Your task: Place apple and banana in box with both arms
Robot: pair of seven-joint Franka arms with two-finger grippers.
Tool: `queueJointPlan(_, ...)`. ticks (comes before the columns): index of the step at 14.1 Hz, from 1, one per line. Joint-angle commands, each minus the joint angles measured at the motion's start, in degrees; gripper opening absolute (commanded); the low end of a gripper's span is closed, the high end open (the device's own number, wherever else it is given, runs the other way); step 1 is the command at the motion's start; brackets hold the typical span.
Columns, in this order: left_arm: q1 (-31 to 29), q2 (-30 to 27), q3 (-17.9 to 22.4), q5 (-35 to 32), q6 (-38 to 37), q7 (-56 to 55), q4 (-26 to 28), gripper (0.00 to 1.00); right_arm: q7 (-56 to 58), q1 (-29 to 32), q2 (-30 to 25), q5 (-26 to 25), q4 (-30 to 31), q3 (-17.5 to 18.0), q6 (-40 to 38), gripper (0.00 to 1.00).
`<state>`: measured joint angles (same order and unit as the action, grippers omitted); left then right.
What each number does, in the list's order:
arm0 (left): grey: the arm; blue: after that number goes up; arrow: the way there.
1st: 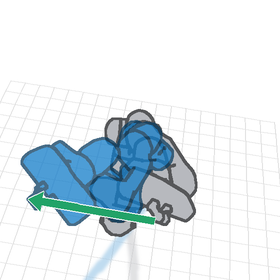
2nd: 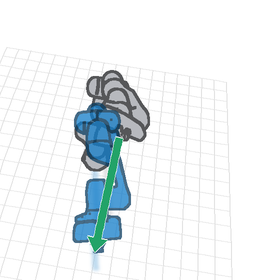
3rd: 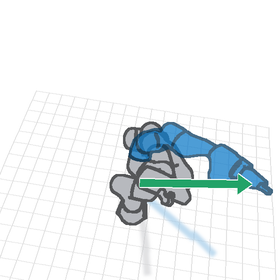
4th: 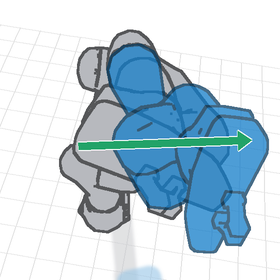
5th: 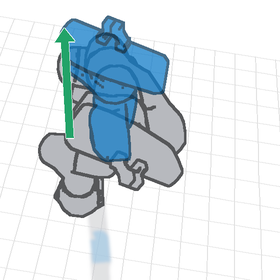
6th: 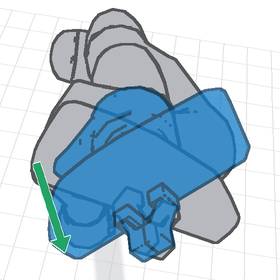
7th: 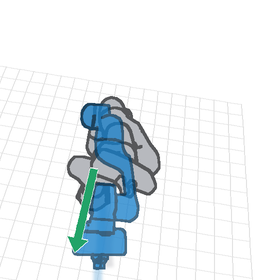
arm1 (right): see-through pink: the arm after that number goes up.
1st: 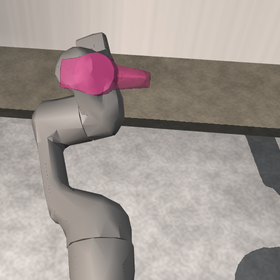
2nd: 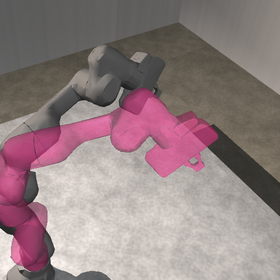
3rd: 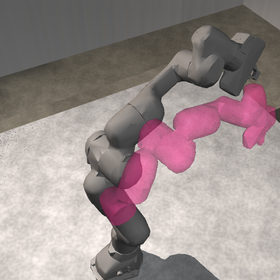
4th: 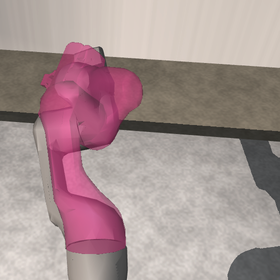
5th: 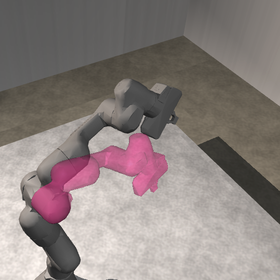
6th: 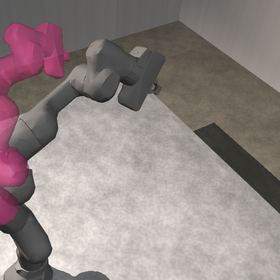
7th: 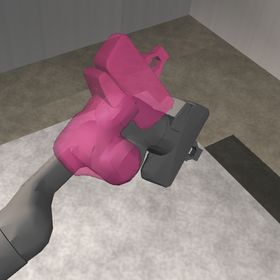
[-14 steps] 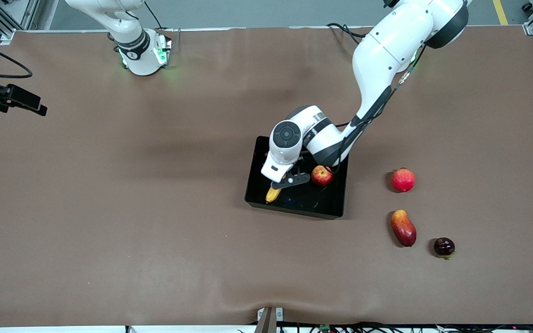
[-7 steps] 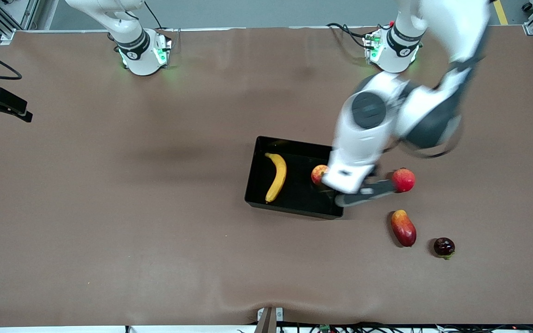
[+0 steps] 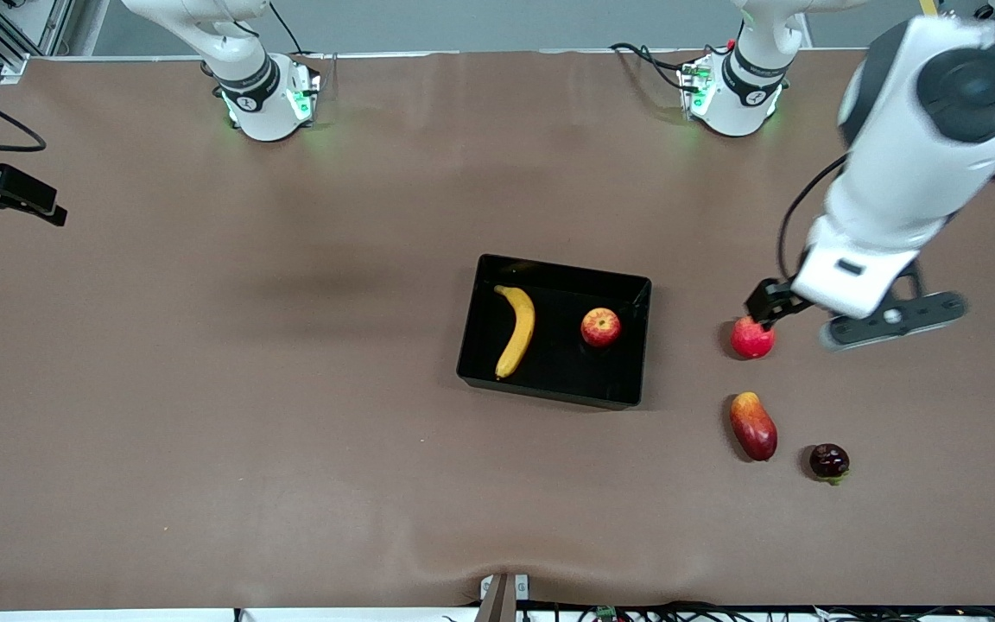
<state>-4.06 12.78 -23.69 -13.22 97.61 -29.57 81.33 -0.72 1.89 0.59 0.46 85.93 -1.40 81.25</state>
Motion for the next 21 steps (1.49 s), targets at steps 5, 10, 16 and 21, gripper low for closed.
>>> queueJointPlan(5,2.9,-9.8,10.6,5.6,-6.2,16.2,4.6,1.00,-1.2,0.0,-0.2,0.8,-0.1,0.7,-1.2,1.00)
queueJointPlan(10,10.8,-17.2,23.0,9.7,-6.2,22.7,12.4,1.00,-1.2,0.0,-0.2,0.8,-0.5,0.7,-1.1,1.00)
queueJointPlan(16,11.4,-21.6,23.6,11.3,-5.1,22.8,16.5,1.00,-1.2,0.0,-0.2,0.9,-0.6,0.7,-1.1,1.00)
queueJointPlan(21,11.3,-21.3,23.3,11.4,-5.4,22.7,16.8,1.00,-1.2,0.1,-0.2,1.1,-0.6,0.6,-0.8,1.00)
